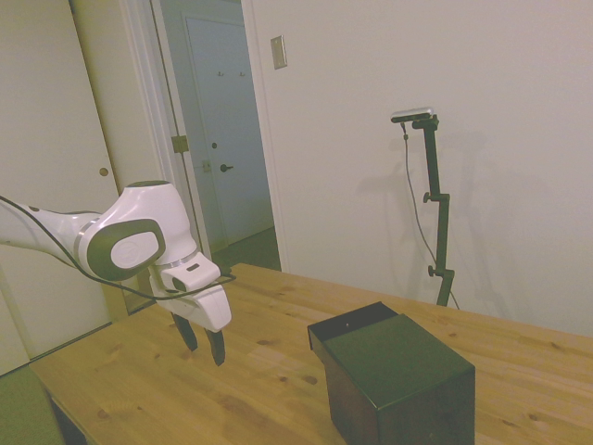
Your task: Close the top drawer
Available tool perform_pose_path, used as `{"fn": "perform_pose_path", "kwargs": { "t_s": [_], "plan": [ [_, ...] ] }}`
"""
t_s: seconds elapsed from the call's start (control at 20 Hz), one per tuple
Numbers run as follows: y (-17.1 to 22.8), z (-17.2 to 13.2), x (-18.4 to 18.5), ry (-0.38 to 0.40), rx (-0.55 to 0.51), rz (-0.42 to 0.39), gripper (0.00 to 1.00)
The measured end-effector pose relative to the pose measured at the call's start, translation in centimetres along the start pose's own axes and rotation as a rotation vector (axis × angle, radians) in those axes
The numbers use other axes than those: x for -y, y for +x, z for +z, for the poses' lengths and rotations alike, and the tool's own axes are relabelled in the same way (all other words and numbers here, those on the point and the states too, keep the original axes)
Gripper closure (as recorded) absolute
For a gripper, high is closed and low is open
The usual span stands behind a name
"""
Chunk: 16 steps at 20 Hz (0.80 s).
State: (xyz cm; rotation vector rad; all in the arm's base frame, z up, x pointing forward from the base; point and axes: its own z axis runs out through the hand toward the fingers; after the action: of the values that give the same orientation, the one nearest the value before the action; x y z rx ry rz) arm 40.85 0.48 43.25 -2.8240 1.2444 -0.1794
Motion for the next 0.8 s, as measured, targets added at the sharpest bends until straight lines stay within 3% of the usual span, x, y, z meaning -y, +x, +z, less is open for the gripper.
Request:
{"fn": "perform_pose_path", "kwargs": {
  "t_s": [0.25, 0.65, 0.8],
  "plan": [
    [2.0, -0.7, 0.4, 0.032, -0.031, 0.057, 0.0],
    [12.0, -1.2, 2.7, 0.137, -0.156, 0.319, 0.0],
    [14.7, -2.0, 3.0, 0.171, -0.186, 0.383, 0.0]
  ]
}}
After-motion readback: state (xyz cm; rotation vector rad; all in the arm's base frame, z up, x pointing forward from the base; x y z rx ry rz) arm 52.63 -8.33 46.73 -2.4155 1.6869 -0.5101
